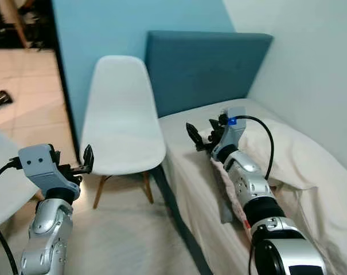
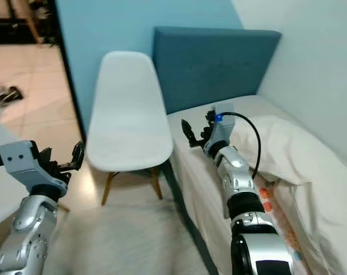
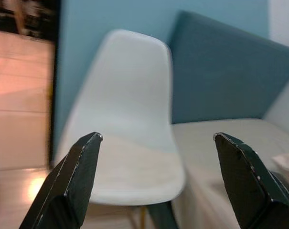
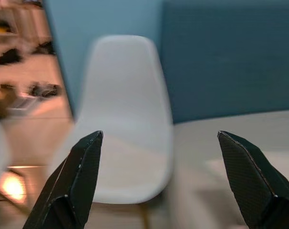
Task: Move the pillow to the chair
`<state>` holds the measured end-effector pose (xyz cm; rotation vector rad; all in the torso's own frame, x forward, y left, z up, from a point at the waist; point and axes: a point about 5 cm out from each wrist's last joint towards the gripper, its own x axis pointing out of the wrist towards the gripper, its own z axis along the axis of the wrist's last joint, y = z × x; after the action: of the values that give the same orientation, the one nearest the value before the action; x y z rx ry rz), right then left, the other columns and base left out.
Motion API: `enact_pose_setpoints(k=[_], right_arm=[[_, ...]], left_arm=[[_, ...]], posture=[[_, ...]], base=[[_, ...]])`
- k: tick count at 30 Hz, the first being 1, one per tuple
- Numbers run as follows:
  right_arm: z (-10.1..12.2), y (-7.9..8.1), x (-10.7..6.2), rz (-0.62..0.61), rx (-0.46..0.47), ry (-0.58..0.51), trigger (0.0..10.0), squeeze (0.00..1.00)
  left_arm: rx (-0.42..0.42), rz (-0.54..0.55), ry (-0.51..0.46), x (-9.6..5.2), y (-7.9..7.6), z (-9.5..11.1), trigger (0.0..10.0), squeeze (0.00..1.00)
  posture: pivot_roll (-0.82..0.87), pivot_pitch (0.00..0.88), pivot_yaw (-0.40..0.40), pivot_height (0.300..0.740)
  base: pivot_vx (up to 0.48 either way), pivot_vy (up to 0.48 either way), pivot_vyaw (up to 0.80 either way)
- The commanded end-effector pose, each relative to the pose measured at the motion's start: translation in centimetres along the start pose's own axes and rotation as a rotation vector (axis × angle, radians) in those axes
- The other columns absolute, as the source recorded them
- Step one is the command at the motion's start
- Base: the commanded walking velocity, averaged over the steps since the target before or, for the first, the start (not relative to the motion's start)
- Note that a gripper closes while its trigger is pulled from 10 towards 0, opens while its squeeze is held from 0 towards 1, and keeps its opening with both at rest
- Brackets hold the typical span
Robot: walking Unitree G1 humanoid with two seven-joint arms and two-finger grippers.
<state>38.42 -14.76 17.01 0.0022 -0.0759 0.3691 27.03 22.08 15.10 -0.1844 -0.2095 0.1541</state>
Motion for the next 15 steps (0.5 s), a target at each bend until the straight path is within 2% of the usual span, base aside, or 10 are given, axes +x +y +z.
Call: enact_pose_setpoints(k=[1,4,7,8,9,11,12,13,14,15], right_arm=[[1.2,-1.3,0.0,-0.036,-0.06,-0.005,10.0,0.0],[1.9,-1.8,0.1,-0.02,-0.15,0.014,10.0,0.0],[2.6,-2.3,-0.3,0.087,-0.359,0.075,10.0,0.0],[2.6,-2.3,-0.3,0.087,-0.359,0.075,10.0,0.0],[2.6,-2.3,-0.5,0.136,-0.431,0.105,10.0,0.0],[2.6,-2.3,-0.5,0.136,-0.431,0.105,10.0,0.0],[2.2,-2.9,-1.4,0.253,-0.585,0.197,10.0,0.0],[2.0,-3.4,-2.1,0.319,-0.662,0.262,10.0,0.0],[2.0,-3.4,-2.1,0.319,-0.662,0.262,10.0,0.0],[1.7,-3.8,-2.7,0.366,-0.709,0.315,10.0,0.0]], left_arm=[[-0.008,-0.031,0.023,0.1,-0.6,-0.4,10.0,0.0],[-0.008,-0.035,0.023,0.2,-0.6,-0.4,10.0,0.0],[-0.012,-0.031,0.041,0.3,-0.3,-0.6,10.0,0.0],[-0.012,-0.031,0.041,0.3,-0.3,-0.6,10.0,0.0],[-0.007,-0.023,0.053,0.3,-0.1,-0.7,10.0,0.0],[-0.007,-0.023,0.053,0.3,-0.1,-0.7,10.0,0.0],[0.001,-0.002,0.063,0.2,0.4,-0.8,10.0,0.0],[0.006,0.009,0.061,0.2,0.7,-0.8,10.0,0.0],[0.006,0.009,0.061,0.2,0.7,-0.8,10.0,0.0],[0.008,0.016,0.06,0.3,0.9,-0.8,10.0,0.0]], posture=[[-0.03,0.0,-0.131,0.74],[-0.03,0.0,-0.133,0.74],[-0.03,0.0,-0.133,0.74],[-0.03,0.0,-0.133,0.74],[-0.03,0.0,-0.134,0.74],[-0.03,0.0,-0.134,0.74],[-0.03,0.0,-0.134,0.74],[-0.04,0.0,-0.136,0.74],[-0.04,0.0,-0.136,0.74],[-0.04,0.0,-0.136,0.74]], base=[[0.48,0.0,-0.75],[0.45,0.0,-0.75],[0.352,0.0,-0.75],[0.307,0.0,-0.75],[0.0,0.0,-0.75],[0.0,0.0,-0.75],[0.0,0.0,-0.75],[0.0,0.0,-0.75],[0.0,0.0,-0.75],[0.0,0.0,-0.75]])
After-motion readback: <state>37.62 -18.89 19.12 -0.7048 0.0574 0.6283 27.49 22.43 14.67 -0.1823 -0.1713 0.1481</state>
